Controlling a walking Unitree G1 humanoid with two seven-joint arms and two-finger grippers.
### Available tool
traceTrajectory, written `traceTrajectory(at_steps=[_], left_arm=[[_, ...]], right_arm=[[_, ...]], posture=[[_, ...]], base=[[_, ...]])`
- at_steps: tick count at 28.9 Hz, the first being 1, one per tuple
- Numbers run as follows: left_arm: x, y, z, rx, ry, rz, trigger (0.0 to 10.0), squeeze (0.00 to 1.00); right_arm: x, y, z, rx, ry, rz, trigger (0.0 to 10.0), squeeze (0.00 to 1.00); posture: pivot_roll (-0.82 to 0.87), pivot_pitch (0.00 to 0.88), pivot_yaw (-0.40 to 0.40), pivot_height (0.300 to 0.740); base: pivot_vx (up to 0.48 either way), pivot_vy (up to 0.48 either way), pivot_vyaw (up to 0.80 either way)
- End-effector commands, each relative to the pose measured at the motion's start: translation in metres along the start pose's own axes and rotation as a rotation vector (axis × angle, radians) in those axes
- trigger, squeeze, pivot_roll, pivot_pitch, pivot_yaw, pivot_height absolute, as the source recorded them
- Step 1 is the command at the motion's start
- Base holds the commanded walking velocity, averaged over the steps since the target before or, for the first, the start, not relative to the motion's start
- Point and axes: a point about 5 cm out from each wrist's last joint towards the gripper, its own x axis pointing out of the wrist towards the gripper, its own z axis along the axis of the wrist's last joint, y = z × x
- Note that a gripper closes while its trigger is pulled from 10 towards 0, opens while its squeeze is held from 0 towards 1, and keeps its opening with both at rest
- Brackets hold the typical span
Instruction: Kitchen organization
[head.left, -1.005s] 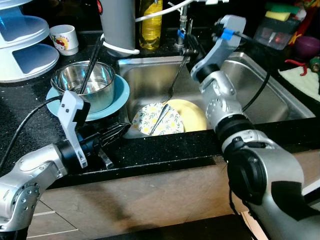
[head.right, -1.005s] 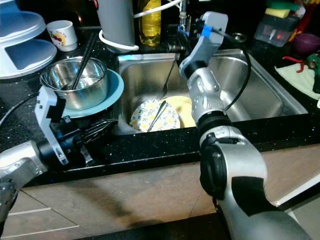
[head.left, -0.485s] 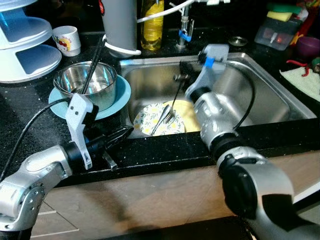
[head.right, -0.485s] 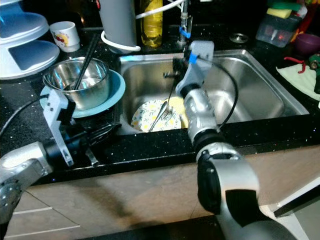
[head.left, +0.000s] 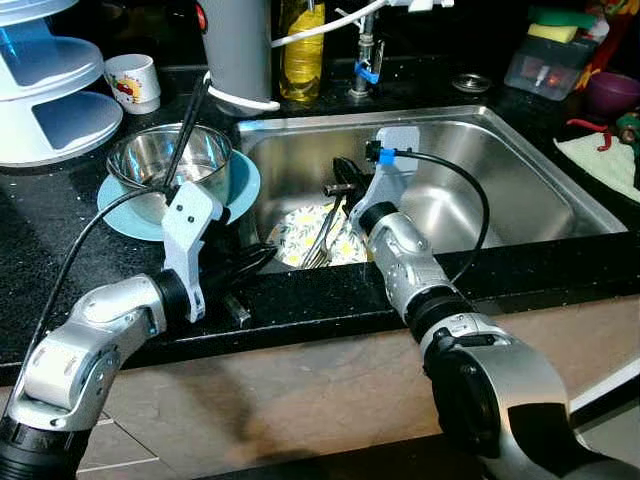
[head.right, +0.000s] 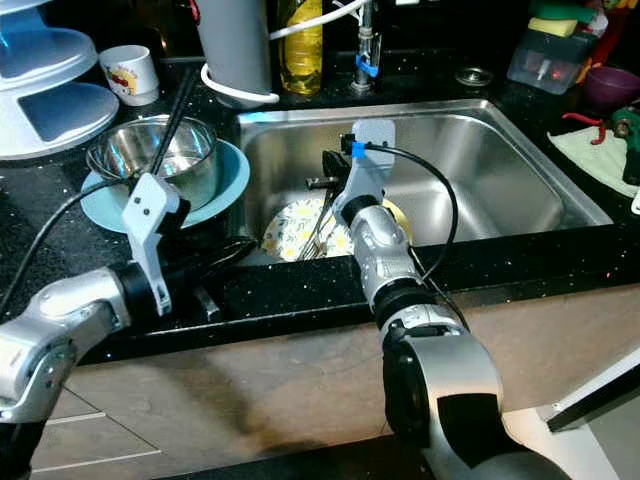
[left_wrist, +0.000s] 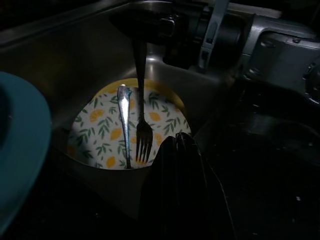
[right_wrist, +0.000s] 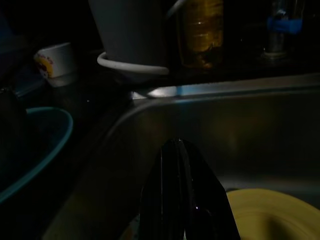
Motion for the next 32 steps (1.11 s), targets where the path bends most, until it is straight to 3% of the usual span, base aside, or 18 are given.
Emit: traceTrajectory(at_steps=[1,2,4,5,6,10,11,14,15,28,32], left_arm=[[0.003,-0.003,-0.005,-0.006,0.015,-0.012,10.0,0.00],[0.003,-0.003,-0.005,-0.005,0.013,-0.013,10.0,0.00],[0.002,-0.003,-0.005,-0.004,0.012,-0.013,10.0,0.00],[0.002,-0.003,-0.006,-0.003,0.011,-0.012,10.0,0.00],[0.001,-0.003,-0.006,-0.004,0.011,-0.011,10.0,0.00],[0.000,-0.002,-0.005,-0.005,0.007,-0.005,10.0,0.00],[-0.001,-0.001,-0.005,-0.003,0.006,0.000,10.0,0.00],[-0.001,0.000,-0.004,-0.001,0.006,0.004,10.0,0.00],[-0.003,0.002,-0.004,0.002,0.008,0.010,10.0,0.00],[-0.040,0.048,-0.012,0.118,0.154,0.239,10.0,0.00],[-0.058,0.062,-0.013,0.155,0.208,0.317,10.0,0.00]], right_arm=[[-0.005,0.002,-0.014,0.010,0.048,-0.002,10.0,0.13],[-0.005,0.002,-0.016,0.004,0.063,-0.001,10.0,0.29],[-0.005,0.002,-0.018,0.001,0.079,-0.001,10.0,0.81],[-0.005,0.002,-0.018,0.001,0.083,-0.002,10.0,0.81],[-0.005,0.001,-0.018,0.003,0.084,-0.003,10.0,1.00],[-0.005,0.001,-0.018,0.002,0.086,-0.005,10.0,1.00],[-0.005,0.000,-0.016,0.003,0.086,-0.009,10.0,0.75],[-0.004,0.000,-0.016,0.004,0.085,-0.012,10.0,0.75],[-0.004,0.000,-0.014,0.007,0.080,-0.014,10.0,0.00],[-0.001,0.000,-0.006,0.021,0.051,-0.006,10.0,0.00],[-0.001,-0.001,-0.005,0.024,0.050,-0.006,10.0,0.00]], posture=[[0.11,0.250,0.025,0.740],[0.11,0.253,0.020,0.740],[0.10,0.254,0.020,0.740],[0.10,0.255,0.019,0.740],[0.10,0.255,0.019,0.740],[0.10,0.256,0.015,0.740],[0.10,0.255,0.014,0.740],[0.10,0.255,0.014,0.740],[0.10,0.255,0.015,0.740],[0.10,0.255,0.010,0.740],[0.10,0.252,0.007,0.740]], base=[[0.000,0.000,0.00],[0.000,0.000,0.00],[0.000,0.000,0.00],[0.000,0.000,0.00],[0.000,0.000,0.00],[0.000,0.000,0.00],[0.000,0.000,0.00],[0.000,0.000,0.00],[0.000,0.000,0.00],[0.000,0.000,0.00],[0.000,0.000,0.00]])
